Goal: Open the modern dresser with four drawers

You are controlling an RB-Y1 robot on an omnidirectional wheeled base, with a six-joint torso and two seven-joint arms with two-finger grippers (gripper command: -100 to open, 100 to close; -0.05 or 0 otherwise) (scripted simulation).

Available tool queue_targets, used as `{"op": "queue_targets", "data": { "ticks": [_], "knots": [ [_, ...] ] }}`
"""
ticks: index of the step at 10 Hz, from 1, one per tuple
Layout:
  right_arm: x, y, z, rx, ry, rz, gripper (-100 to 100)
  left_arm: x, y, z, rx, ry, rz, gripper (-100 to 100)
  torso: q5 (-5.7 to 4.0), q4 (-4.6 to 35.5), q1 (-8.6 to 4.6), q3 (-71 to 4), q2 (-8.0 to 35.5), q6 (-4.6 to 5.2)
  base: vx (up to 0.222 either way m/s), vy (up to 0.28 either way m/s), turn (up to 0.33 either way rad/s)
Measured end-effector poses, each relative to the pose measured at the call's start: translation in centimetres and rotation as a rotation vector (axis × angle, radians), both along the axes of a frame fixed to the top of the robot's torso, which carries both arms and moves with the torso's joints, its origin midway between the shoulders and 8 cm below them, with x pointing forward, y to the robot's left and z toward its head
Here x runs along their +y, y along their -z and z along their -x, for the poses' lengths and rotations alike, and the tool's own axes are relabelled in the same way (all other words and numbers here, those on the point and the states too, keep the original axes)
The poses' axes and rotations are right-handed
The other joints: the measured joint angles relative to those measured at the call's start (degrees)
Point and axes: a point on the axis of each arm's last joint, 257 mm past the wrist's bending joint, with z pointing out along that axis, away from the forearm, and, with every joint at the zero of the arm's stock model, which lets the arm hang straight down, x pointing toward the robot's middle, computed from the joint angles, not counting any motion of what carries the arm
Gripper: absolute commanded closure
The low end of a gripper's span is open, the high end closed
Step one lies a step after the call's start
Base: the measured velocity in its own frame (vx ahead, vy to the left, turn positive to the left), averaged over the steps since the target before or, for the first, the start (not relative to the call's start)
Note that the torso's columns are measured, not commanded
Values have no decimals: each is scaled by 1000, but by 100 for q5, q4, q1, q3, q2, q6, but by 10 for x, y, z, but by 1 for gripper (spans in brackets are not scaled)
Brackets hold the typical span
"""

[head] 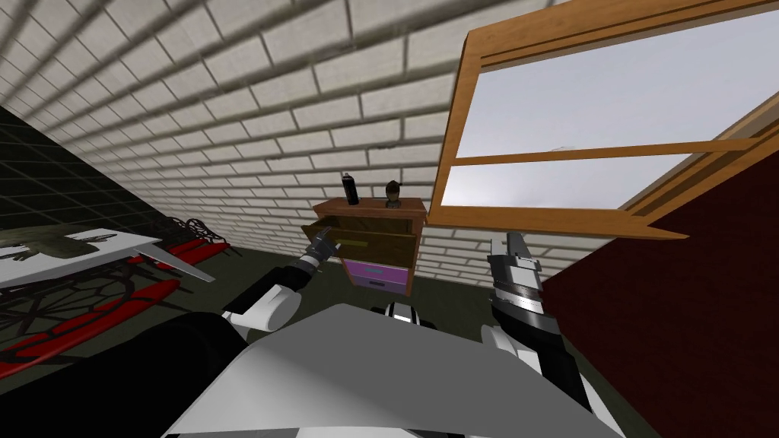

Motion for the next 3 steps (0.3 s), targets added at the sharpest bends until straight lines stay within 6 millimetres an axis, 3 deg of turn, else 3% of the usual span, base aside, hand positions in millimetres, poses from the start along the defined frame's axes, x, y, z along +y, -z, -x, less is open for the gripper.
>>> {"op": "queue_targets", "data": {
  "ticks": [3],
  "knots": [
    [0, 0, 0, 0, 0, 0, 0, 1, 3, 0, 7, -2, 1, 0, 6, -9, 7, -8, -16, 0, 0, 0, 0]
  ]
}}
